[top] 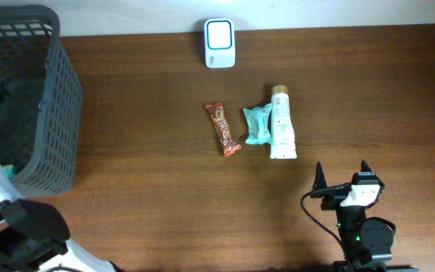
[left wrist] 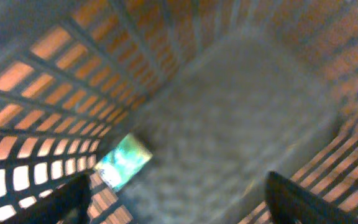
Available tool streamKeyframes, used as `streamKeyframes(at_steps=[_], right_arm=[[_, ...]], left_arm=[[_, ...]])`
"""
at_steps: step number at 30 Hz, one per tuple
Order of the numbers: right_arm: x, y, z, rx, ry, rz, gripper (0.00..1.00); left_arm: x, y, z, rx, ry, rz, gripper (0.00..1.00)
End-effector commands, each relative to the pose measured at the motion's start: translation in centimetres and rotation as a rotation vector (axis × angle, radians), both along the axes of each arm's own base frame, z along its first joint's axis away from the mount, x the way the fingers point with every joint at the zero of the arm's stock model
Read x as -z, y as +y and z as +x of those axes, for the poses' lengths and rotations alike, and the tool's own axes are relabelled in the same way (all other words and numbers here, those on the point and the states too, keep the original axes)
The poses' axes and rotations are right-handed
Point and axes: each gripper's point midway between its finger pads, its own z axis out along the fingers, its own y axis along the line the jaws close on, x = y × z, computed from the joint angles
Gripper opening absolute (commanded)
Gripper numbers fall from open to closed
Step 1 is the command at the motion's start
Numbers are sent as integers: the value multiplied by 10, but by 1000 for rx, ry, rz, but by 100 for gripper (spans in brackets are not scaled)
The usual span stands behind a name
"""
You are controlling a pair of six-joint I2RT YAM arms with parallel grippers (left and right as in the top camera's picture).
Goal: Scan the item barcode
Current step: 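Grasp the small teal tissue pack in the basket with the left gripper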
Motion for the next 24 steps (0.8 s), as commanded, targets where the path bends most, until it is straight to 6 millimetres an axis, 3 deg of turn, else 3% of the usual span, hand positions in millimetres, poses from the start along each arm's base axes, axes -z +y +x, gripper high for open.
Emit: streamKeyframes(at_steps=[1,3,8,10,13,18,24], right_arm=[[3,-2,0,9,4,-7,99],[3,-2,0,9,4,-7,99],[3,-2,0,9,4,-7,99],[3,-2,0,9,4,-7,99],[3,-2,0,9,4,-7,99],[3,-2,0,9,4,-7,99],[3,-2,0,9,4,-7,99]], left_arm=[[23,-1,-13,168,218,27,84],[38,11,-32,134,371,62,88],[83,16,-33,228,511,59,91],[98,23,-33,254,552,97,87],[123,35,-49,217,672,154,84],[168,28,-66,227,740,127,75],[186,26,-73,228,750,118,63]])
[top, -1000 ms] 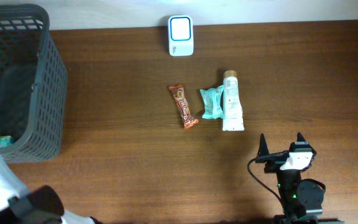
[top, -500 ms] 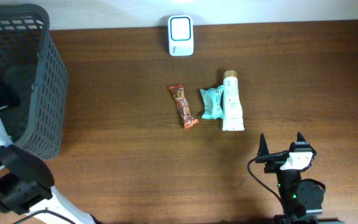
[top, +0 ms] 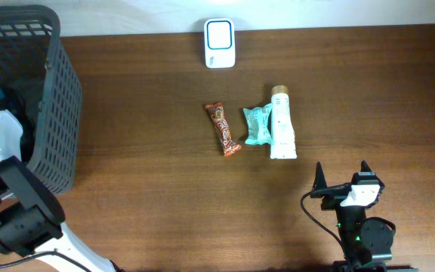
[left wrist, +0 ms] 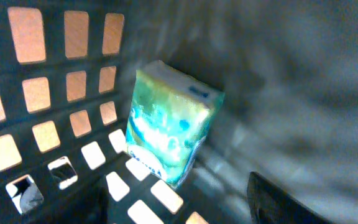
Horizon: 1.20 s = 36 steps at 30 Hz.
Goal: Scan the item barcode
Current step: 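Grasp the small teal tissue pack in the basket with the left gripper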
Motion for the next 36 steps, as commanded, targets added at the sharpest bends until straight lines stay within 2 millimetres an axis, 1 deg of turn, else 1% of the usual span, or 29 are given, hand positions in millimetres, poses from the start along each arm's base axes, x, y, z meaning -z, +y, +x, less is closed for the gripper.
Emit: streamKeyframes(at_steps=[1,2,4,6,9,11,12,13,14,15,16,17,18,20,21,23,24,25,26,27,28,29,30,32,34,35,36], right_arm=[[3,-2,0,9,4,-7,99],[3,-2,0,9,4,-7,99],[3,-2,0,9,4,-7,99],[3,-2,0,9,4,-7,99],[3,-2,0,9,4,-7,99],[3,-2,0,9,4,-7,99],[3,-2,0,9,4,-7,99],[3,-2,0,9,4,-7,99],[3,-2,0,9,4,-7,99],[3,-2,0,9,4,-7,99],[3,-2,0,9,4,-7,99],[3,-2,0,9,4,-7,99],[3,-2,0,9,4,-7,99],[3,-2,0,9,4,-7,99],[3,-2,0,9,4,-7,99],[3,-2,0,9,4,-7,99],[3,-2,0,9,4,-7,99],[3,-2,0,9,4,-7,99],[3,-2,0,9,4,-7,99],[3,-2,0,9,4,-7,99],[3,-2,0,9,4,-7,99],[3,-2,0,9,4,-7,99],[3,-2,0,9,4,-7,99],[3,-2,0,9,4,-7,99],[3,-2,0,9,4,-7,99],[3,-2,0,9,4,-7,99],[3,-2,0,9,4,-7,99]], left_arm=[[7,5,-3,-2,11,14,65],[8,8,-3,-10,1,19,71],[13,13,-4,-22,-22,-5,71],[28,5,-3,25,-44,-131,72],[36,16,-12,14,-47,-116,74],[40,22,-14,6,-60,-106,70],[40,25,-14,5,-65,-101,66],[39,29,-12,1,-82,-89,48],[39,30,-11,0,-93,-85,34],[39,31,-9,1,-101,-84,27],[40,29,-6,6,-117,-96,12],[41,27,-4,9,-125,-107,4],[42,27,-3,10,-130,-113,0],[42,26,-4,8,-126,-115,0],[37,26,-2,-14,-147,-106,0],[13,28,11,-73,-249,-58,0],[-13,29,23,-89,-329,-18,0],[-32,26,34,-70,-382,-7,0],[-63,19,51,-28,-482,-6,0],[-86,13,61,2,-557,-9,0],[-101,9,65,21,-609,-12,0],[-112,8,66,30,-638,-8,0],[-114,7,65,31,-642,-5,0],[-109,3,60,25,-615,-26,0],[-105,-3,63,38,-624,-67,0],[-108,-6,67,51,-648,-83,0],[-117,-8,71,65,-681,-84,0]])
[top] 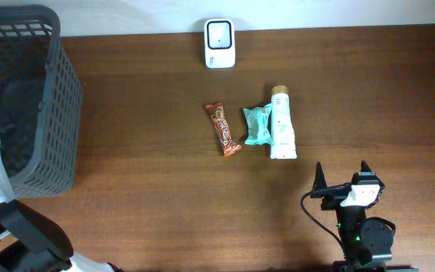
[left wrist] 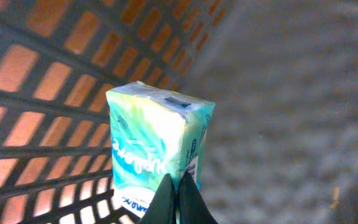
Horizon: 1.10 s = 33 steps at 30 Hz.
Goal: Scan the item barcode
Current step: 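Grasp the small teal tissue pack in the basket with the left gripper, then place the teal tissue pack next to the chocolate bar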
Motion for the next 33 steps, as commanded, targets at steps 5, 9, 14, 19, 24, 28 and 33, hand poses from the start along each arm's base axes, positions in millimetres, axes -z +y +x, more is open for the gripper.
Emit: streamKeyframes(at_steps=[5,9,14,19,24,28,33], right_arm=[[3,-2,0,9,4,-7,99],[3,-2,0,9,4,-7,99],[3,-2,0,9,4,-7,99],[3,-2,0,9,4,-7,99],[3,-2,0,9,4,-7,99],[3,-2,0,9,4,-7,99],[3,-2,0,9,4,-7,99]], left_arm=[[-127,-41,40,229,-445,-12,0],[-224,-104,44,376,-821,-146,0],[-271,-244,70,735,-981,-404,0],[-240,-382,81,879,-847,-505,0],[-113,-467,91,704,-480,-589,0],[-5,-528,87,638,-210,-691,0],[72,-593,56,590,2,-834,0]])
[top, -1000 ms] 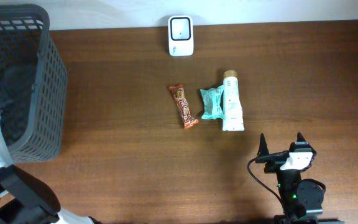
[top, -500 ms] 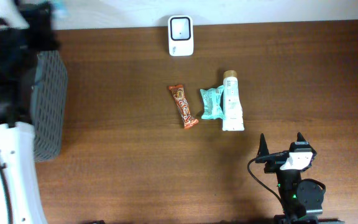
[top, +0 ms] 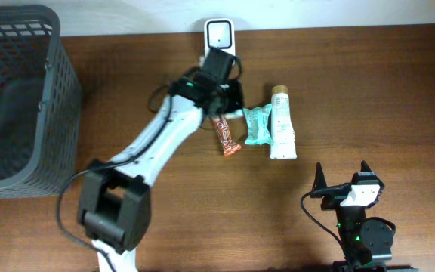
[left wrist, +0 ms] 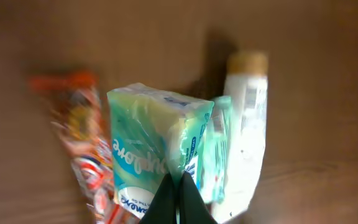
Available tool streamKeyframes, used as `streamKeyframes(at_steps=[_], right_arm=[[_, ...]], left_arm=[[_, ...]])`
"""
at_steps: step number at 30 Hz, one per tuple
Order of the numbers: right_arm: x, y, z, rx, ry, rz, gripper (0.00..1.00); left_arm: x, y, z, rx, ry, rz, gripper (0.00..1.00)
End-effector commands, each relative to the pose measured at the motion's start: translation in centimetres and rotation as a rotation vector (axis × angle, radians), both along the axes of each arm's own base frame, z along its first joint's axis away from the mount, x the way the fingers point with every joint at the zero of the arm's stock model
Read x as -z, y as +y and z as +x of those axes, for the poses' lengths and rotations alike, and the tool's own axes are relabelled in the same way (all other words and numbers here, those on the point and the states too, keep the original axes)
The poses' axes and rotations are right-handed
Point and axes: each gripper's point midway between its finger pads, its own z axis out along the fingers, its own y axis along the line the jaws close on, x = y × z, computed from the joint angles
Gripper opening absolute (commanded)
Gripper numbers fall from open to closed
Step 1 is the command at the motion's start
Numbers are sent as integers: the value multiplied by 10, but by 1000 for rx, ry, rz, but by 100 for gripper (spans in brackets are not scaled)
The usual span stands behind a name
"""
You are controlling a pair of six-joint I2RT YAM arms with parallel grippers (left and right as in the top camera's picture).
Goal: Scan the item barcode
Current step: 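Place the teal tissue pack next to the chocolate bar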
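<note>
My left gripper (left wrist: 179, 200) is shut on the lower edge of a green and white tissue pack (left wrist: 157, 146) and holds it above the table. In the overhead view the left gripper (top: 225, 94) hangs just in front of the white scanner (top: 219, 34) at the back edge, and the arm hides the pack. Below the pack lie an orange candy bar (left wrist: 79, 134), a teal packet (left wrist: 219, 158) and a white tube (left wrist: 247, 118). The right gripper (top: 342, 175) stands open and empty at the front right, far from all of this.
A dark mesh basket (top: 51, 98) stands at the far left. The candy bar (top: 223, 130), teal packet (top: 257, 125) and white tube (top: 282, 132) lie side by side mid-table. The table's back edge runs just behind the scanner.
The left gripper, still shut on the tissue pack, was inside the basket and now hangs over the middle of the table near the scanner. The right arm has not moved.
First the left gripper was open inside the basket with the tissue pack lying at the bottom. It was then close beside the pack, still open, and later shut on it in the basket. Now the pack is out and over the row of items.
</note>
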Motion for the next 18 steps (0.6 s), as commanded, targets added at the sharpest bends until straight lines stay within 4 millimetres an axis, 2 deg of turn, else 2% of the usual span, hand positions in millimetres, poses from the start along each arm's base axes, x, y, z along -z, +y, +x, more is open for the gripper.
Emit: streamKeyframes(at_steps=[1,2,3,4,5,6,8,10,12,13,14,15,16,17,18], right_arm=[[3,-2,0,9,4,-7,99],[3,-2,0,9,4,-7,99],[3,-2,0,9,4,-7,99],[3,-2,0,9,4,-7,99],[3,-2,0,9,4,-7,99],[3,-2,0,9,4,-7,99],[3,-2,0,9,4,-7,99],[3,-2,0,9,4,-7,99],[3,-2,0,9,4,-7,99],[3,-2,0,9,4,-7,99],[3,-2,0,9,4,-7,99],[3,-2,0,9,4,-7,99],[3,-2,0,9,4,-7,99],[3,-2,0,9,4,-7,99],[3,-2,0,9,4,-7,99]], left_arm=[[21,-30,-19,4,87,-40,8],[22,-33,-21,11,90,-37,10],[22,-34,-22,14,90,-37,19],[22,-33,-22,14,90,-37,23],[22,-34,-22,14,89,-37,32],[20,-34,-18,12,77,-44,47],[10,-32,-7,20,32,-58,49],[-25,-25,12,83,-79,-53,61],[-69,-11,24,95,-172,-55,67],[-106,7,32,92,-247,-54,77],[-131,27,36,77,-298,-44,82],[-143,45,38,43,-319,-29,91],[-156,76,38,-25,-332,6,99],[-166,113,37,-105,-333,54,99],[-170,136,35,-156,-327,80,99]])
